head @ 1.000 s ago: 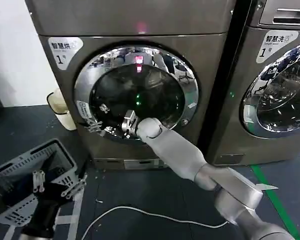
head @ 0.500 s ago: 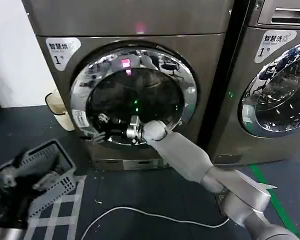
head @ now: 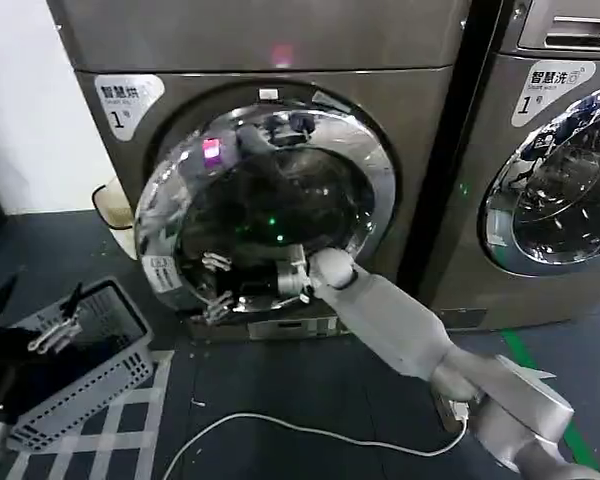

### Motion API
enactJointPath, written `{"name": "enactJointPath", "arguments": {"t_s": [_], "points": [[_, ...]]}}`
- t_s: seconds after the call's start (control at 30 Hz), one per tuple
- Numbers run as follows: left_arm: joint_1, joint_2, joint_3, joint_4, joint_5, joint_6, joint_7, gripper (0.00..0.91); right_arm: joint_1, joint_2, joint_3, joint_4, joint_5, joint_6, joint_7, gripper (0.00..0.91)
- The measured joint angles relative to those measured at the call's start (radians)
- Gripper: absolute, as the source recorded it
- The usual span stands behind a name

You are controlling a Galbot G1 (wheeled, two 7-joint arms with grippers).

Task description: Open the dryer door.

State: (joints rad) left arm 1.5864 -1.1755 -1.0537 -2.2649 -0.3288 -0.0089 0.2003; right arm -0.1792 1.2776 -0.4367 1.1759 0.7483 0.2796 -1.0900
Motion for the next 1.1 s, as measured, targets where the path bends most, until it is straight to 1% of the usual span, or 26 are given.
{"name": "enactJointPath", "arguments": {"t_s": [0.17, 0.43, 0.73, 0.93, 1.1], "points": [[-0.025, 0.051, 0.013, 0.026, -0.005, 0.000, 0.004, 0.907, -0.022, -0.062, 0.010, 0.061, 0.025, -0.011, -0.057, 0.907], [-0.078, 0.103, 0.043, 0.059, -0.007, 0.015, 0.006, 0.907, -0.061, -0.169, 0.033, 0.173, 0.063, -0.018, -0.088, 0.907], [-0.150, 0.137, 0.080, 0.105, -0.005, 0.025, -0.001, 0.907, -0.150, -0.299, 0.083, 0.360, 0.069, -0.035, -0.094, 0.907], [-0.222, 0.177, 0.125, 0.166, -0.008, 0.028, -0.008, 0.907, -0.283, -0.397, 0.187, 0.488, 0.061, -0.050, -0.094, 0.907], [-0.326, 0.225, 0.207, 0.247, -0.014, 0.022, -0.008, 0.907, -0.496, -0.499, 0.373, 0.631, 0.053, -0.054, -0.104, 0.907]]}}
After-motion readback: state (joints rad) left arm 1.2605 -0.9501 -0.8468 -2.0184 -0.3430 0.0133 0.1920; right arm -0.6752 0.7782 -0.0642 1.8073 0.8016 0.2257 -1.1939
